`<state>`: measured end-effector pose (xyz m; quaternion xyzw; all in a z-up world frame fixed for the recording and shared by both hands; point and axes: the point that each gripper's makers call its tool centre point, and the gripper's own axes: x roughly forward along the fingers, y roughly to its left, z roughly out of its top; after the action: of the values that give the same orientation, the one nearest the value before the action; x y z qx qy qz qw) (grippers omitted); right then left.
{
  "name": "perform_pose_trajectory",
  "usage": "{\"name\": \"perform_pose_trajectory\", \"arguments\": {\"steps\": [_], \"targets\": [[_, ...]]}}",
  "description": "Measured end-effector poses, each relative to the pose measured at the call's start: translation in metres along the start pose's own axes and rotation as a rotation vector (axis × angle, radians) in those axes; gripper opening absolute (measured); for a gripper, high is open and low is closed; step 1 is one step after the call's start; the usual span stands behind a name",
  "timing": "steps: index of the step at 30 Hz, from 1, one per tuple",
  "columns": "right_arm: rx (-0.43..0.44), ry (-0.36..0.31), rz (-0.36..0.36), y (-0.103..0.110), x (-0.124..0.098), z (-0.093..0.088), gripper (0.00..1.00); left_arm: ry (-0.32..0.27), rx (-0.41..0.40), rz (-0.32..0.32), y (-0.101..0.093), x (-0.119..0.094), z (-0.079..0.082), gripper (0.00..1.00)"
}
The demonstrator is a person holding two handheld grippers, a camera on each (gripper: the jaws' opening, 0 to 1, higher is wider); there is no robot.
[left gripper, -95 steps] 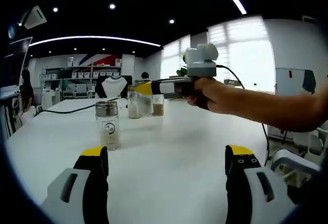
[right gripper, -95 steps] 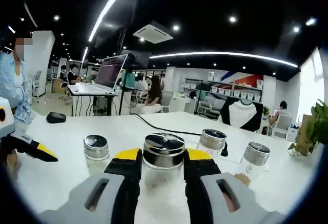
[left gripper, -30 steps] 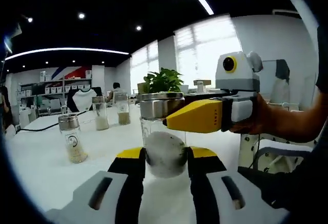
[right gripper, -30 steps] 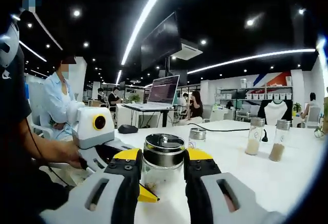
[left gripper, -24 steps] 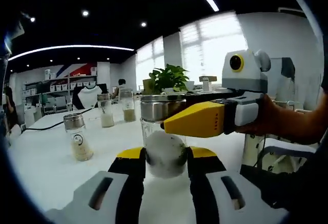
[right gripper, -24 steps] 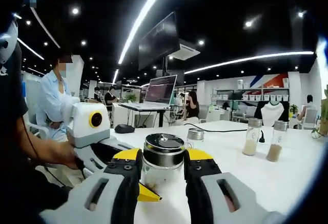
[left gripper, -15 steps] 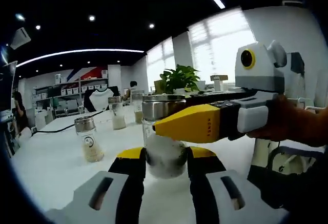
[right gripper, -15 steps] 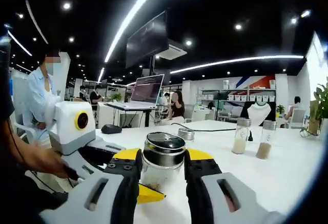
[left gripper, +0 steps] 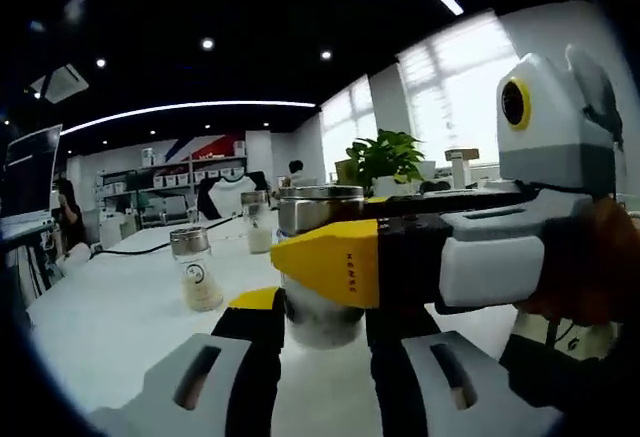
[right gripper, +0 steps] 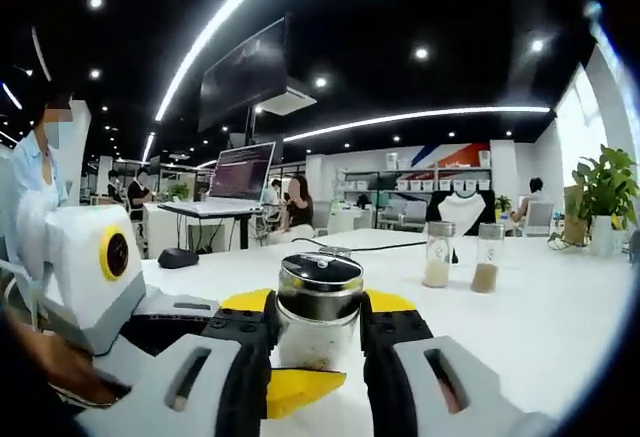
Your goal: Rotate the seasoning bottle until the label or dispensing opening points toward the visible target arrow and the bottle remains upright within the marked orientation range
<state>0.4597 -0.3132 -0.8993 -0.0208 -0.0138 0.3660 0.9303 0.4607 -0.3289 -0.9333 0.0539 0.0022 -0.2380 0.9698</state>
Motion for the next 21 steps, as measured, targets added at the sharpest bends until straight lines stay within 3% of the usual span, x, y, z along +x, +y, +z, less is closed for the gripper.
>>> {"name": "perform_pose_trajectory", "arguments": {"steps": [7, 9, 13, 21], "targets": [[0.014, 0.014, -0.011, 0.001, 0.001, -0.002, 0.30, -0.001, -0.009, 0.037, 0.003, 0.000, -0.002, 0.34], [0.015, 0.013, -0.012, -0.002, -0.001, -0.002, 0.30, -0.015, -0.044, -0.005, 0.000, 0.001, -0.001, 0.34], [0.021, -0.003, 0.013, -0.005, -0.006, 0.001, 0.30, -0.046, -0.036, -0.087, -0.004, 0.002, 0.005, 0.35], [-0.026, -0.011, 0.096, -0.001, -0.013, 0.005, 0.29, -0.050, -0.040, -0.200, -0.008, 0.000, 0.006, 0.38]]}}
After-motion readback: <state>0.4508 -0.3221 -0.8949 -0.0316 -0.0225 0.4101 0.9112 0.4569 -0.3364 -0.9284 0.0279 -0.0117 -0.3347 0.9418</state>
